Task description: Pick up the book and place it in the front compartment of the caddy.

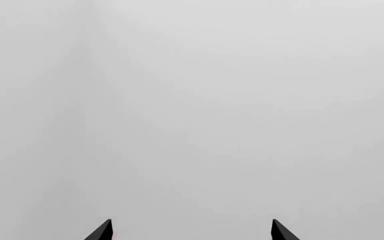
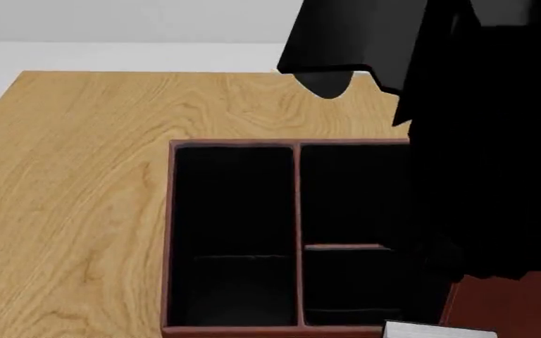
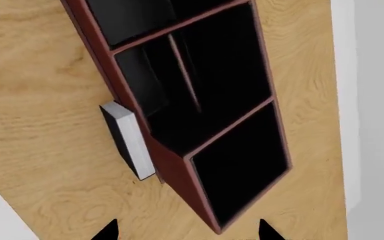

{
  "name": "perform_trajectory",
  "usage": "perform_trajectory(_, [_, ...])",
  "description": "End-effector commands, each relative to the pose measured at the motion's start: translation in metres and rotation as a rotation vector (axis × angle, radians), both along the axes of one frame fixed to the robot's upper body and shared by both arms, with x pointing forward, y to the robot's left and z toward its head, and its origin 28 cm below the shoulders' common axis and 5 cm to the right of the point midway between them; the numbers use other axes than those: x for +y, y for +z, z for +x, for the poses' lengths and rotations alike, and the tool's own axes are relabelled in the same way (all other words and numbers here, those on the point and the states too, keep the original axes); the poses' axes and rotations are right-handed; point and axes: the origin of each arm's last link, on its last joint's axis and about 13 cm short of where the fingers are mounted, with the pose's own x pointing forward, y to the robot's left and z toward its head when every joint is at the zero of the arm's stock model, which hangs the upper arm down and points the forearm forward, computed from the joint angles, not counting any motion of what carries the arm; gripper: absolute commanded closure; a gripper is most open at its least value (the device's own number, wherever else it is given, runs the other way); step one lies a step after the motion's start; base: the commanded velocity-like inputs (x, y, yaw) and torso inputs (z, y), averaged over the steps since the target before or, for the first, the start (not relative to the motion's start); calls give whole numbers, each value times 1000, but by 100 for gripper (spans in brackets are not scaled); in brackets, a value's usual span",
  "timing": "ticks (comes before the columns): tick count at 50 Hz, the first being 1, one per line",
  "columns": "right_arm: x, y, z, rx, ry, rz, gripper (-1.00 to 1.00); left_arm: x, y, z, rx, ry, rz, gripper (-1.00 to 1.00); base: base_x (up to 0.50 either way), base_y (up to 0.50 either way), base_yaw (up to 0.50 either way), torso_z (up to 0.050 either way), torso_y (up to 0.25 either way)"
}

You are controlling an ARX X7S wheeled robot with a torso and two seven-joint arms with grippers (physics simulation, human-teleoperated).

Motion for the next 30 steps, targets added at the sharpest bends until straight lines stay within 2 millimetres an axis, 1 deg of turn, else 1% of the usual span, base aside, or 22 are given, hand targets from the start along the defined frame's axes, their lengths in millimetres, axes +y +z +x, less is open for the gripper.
perform_trajectory(1, [18,-22,19,87,40,-56,-100,2,0,-1,-4,4,-5,-100,0,0,0,0,0])
perform_trajectory(10, [36,-48,41,145,99,-122,-100,3,2,-4,-12,7,-10,-100,0,0,0,0,0])
perform_trajectory(15, [41,-59,48,170,115,-139,-100,4,2,-4,-15,11,-15,-100,0,0,0,0,0])
perform_trajectory(21, [44,-68,52,195,129,-164,-100,5,2,-5,-17,13,-18,-100,0,0,0,0,0])
perform_trajectory(30, [41,-82,56,228,132,-197,-100,5,2,-6,-19,15,-19,-100,0,0,0,0,0])
